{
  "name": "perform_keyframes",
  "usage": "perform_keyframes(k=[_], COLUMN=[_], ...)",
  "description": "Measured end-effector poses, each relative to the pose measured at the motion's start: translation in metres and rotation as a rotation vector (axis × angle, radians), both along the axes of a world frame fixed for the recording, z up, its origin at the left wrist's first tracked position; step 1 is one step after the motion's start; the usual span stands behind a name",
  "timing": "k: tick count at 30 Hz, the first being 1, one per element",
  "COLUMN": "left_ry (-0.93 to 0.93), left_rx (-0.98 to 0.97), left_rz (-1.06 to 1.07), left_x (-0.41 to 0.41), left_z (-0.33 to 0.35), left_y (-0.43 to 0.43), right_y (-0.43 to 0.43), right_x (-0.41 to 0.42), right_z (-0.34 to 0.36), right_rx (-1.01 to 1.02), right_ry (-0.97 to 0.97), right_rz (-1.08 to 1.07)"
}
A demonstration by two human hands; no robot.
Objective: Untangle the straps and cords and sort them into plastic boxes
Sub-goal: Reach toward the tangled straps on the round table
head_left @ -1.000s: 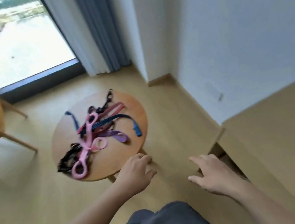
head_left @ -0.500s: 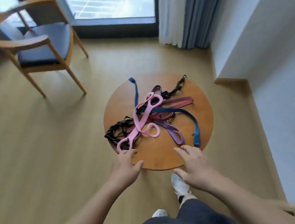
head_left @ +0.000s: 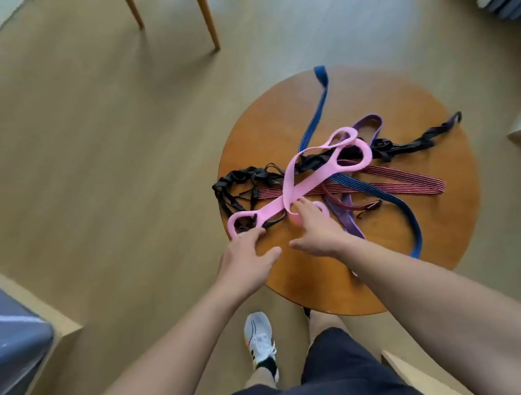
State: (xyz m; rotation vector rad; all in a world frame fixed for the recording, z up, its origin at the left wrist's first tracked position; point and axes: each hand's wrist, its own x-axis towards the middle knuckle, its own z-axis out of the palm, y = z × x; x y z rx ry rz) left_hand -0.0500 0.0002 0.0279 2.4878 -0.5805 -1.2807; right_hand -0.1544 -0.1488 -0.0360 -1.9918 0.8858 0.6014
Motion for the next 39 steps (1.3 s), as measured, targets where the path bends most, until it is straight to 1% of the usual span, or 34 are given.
perform_keyframes(k=[2, 4, 5, 6, 8, 9, 10, 11, 12, 13, 14, 16, 18, 19, 20, 21, 22, 23, 25, 26, 27, 28, 31, 33, 36, 39], left_ry=[0.034, 0.096, 0.135, 0.167, 0.264, 0.37, 0.516, 0.665, 0.769, 0.821, 0.814, 0.781, 0.775, 0.768, 0.761, 0.753, 0.738, 0.715, 0.66, 0.632, 0.597, 0.557, 0.44, 0.307, 0.068, -0.108], left_rx=[0.029, 0.017, 0.005, 0.003, -0.001, -0.012, -0.057, -0.125, -0.198, -0.268, -0.317, -0.414, -0.478, -0.503, -0.523, -0.54, -0.553, -0.561, -0.571, -0.575, -0.571, -0.554, -0.455, -0.388, -0.313, -0.29], left_rz=[0.009, 0.105, 0.181, 0.245, 0.357, 0.459, 0.6, 0.757, 0.896, 0.993, 1.025, 1.014, 0.99, 0.968, 0.947, 0.938, 0.941, 0.946, 0.956, 0.953, 0.934, 0.903, 0.807, 0.698, 0.534, 0.437], left_x=[-0.004, -0.007, -0.007, -0.008, -0.006, -0.004, -0.002, 0.001, 0.005, 0.009, 0.012, 0.014, 0.016, 0.017, 0.017, 0.017, 0.017, 0.017, 0.016, 0.016, 0.017, 0.017, 0.016, 0.014, 0.015, 0.02], left_z=[-0.005, -0.006, -0.005, -0.003, 0.005, 0.007, 0.01, 0.013, 0.018, 0.023, 0.029, 0.037, 0.047, 0.051, 0.056, 0.061, 0.065, 0.069, 0.075, 0.076, 0.079, 0.081, 0.083, 0.083, 0.08, 0.082], left_y=[-0.001, -0.005, -0.011, -0.018, -0.036, -0.045, -0.052, -0.058, -0.064, -0.068, -0.071, -0.075, -0.076, -0.075, -0.074, -0.072, -0.071, -0.07, -0.065, -0.061, -0.057, -0.053, -0.047, -0.044, -0.039, -0.036], right_y=[-0.005, -0.004, -0.003, 0.0, 0.004, 0.004, 0.002, 0.0, -0.005, -0.01, -0.016, -0.027, -0.039, -0.045, -0.051, -0.055, -0.057, -0.058, -0.059, -0.06, -0.062, -0.064, -0.067, -0.065, -0.065, -0.067], right_x=[0.008, 0.012, 0.013, 0.012, 0.003, -0.003, -0.009, -0.016, -0.022, -0.027, -0.03, -0.031, -0.028, -0.025, -0.02, -0.014, -0.007, 0.001, 0.019, 0.027, 0.034, 0.039, 0.04, 0.033, 0.026, 0.02], right_z=[-0.017, -0.016, -0.011, -0.001, 0.03, 0.047, 0.062, 0.074, 0.083, 0.09, 0.094, 0.093, 0.082, 0.074, 0.065, 0.056, 0.047, 0.038, 0.019, 0.01, -0.001, -0.011, -0.033, -0.038, -0.029, -0.007], right_rx=[0.051, 0.028, 0.01, 0.014, 0.101, 0.149, 0.193, 0.245, 0.306, 0.363, 0.397, 0.414, 0.354, 0.289, 0.211, 0.143, 0.113, 0.123, 0.131, 0.095, 0.034, -0.038, -0.224, -0.312, -0.421, -0.49], right_ry=[0.068, 0.106, 0.068, -0.014, -0.23, -0.308, -0.357, -0.376, -0.371, -0.358, -0.35, -0.365, -0.393, -0.39, -0.369, -0.337, -0.308, -0.297, -0.278, -0.258, -0.226, -0.186, -0.009, 0.017, 0.029, -0.009], right_rz=[-0.031, -0.074, -0.116, -0.175, -0.295, -0.306, -0.276, -0.231, -0.192, -0.173, -0.183, -0.316, -0.496, -0.523, -0.477, -0.386, -0.308, -0.28, -0.311, -0.317, -0.274, -0.171, 0.236, 0.377, 0.426, 0.407])
